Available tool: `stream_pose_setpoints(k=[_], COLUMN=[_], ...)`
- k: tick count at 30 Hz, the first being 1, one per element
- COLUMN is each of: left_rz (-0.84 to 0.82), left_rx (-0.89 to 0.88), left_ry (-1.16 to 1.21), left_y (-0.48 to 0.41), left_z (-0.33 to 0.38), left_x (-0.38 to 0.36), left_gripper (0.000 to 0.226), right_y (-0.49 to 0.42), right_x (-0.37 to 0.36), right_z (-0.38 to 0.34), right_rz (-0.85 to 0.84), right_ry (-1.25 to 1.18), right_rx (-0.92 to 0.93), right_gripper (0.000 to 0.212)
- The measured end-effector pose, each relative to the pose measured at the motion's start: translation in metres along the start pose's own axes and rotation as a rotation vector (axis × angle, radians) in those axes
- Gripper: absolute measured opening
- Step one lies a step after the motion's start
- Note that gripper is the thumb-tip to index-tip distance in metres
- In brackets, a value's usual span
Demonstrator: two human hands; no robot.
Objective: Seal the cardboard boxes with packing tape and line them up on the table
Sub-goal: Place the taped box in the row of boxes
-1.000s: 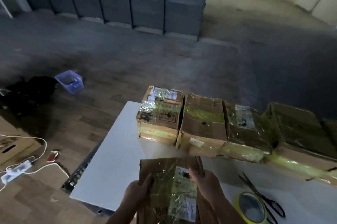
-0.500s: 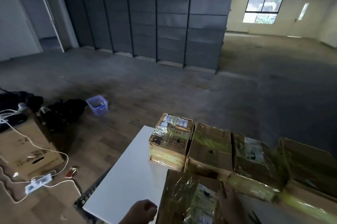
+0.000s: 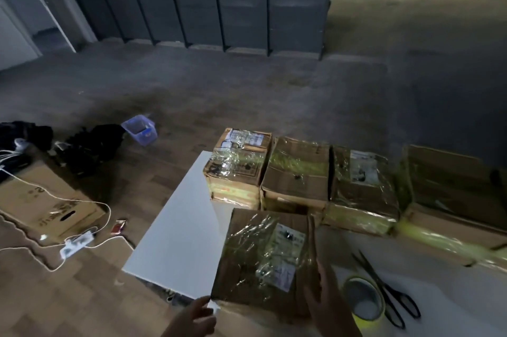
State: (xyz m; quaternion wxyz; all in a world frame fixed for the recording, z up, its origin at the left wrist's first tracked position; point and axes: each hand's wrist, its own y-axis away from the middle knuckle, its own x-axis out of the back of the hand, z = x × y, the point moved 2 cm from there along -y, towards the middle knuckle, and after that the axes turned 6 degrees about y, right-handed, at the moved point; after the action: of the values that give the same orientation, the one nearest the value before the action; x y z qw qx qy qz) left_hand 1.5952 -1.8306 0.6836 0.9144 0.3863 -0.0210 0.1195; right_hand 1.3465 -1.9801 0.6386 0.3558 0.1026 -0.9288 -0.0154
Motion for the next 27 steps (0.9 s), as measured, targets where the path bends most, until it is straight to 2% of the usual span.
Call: stream_pose_setpoints(k=[3,5,8,10,12,14,16,17,18,19,22,24,27], left_rz=[0.235,0.266,0.291,0.319,0.39,0.444,0.444,0.424,0.43,0.456,0.687,0.691,0.663], left_rx=[-0.036,-0.049,-0.033,-0.015,-0.013,-0.001,0.034,0.059,0.086,0.057,-0.068,-0.125,-0.113], left_ry=[-0.03,0.035,0.087,0.086,0.037,-0.028,-0.023,-0.017,0.004,0.026,0.064,0.15,0.213], left_y=[-0.015,-0.023,-0.026,-0.023,-0.017,-0.008,0.0,0.0,0.003,0.006,0.014,0.013,-0.017], left_z=[-0.007,-0.004,0.008,0.011,0.008,-0.002,-0.018,-0.032,-0.04,-0.041,-0.03,-0.016,-0.001], left_x=[-0.005,-0.011,-0.017,-0.019,-0.009,0.011,0.043,0.062,0.08,0.098,0.146,0.183,0.248], left_gripper=[0.045,0.049,0.033,0.032,0.043,0.053,0.062,0.077,0.09,0.092,0.039,0.03,0.029], right_y=[0.007,0.005,0.005,0.005,0.007,0.011,0.012,0.014,0.015,0.014,0.006,-0.006,-0.029], right_x=[0.009,0.011,0.006,0.001,-0.006,-0.011,-0.029,-0.037,-0.048,-0.059,-0.102,-0.131,-0.173], right_z=[-0.005,-0.005,-0.001,-0.001,-0.007,-0.028,-0.05,-0.066,-0.082,-0.099,-0.148,-0.183,-0.236], right_rz=[-0.149,-0.204,-0.35,-0.399,-0.455,-0.492,-0.493,-0.504,-0.527,-0.522,-0.537,-0.519,-0.501], right_ry=[-0.172,-0.189,-0.129,-0.029,0.135,0.157,0.17,0.151,0.158,0.152,0.115,0.144,0.205], right_rx=[-0.118,-0.118,-0.126,-0.081,0.013,0.041,0.123,0.141,0.18,0.221,0.27,0.295,0.281], right_gripper=[0.052,0.041,0.059,0.067,0.088,0.102,0.084,0.077,0.076,0.076,0.072,0.069,0.06])
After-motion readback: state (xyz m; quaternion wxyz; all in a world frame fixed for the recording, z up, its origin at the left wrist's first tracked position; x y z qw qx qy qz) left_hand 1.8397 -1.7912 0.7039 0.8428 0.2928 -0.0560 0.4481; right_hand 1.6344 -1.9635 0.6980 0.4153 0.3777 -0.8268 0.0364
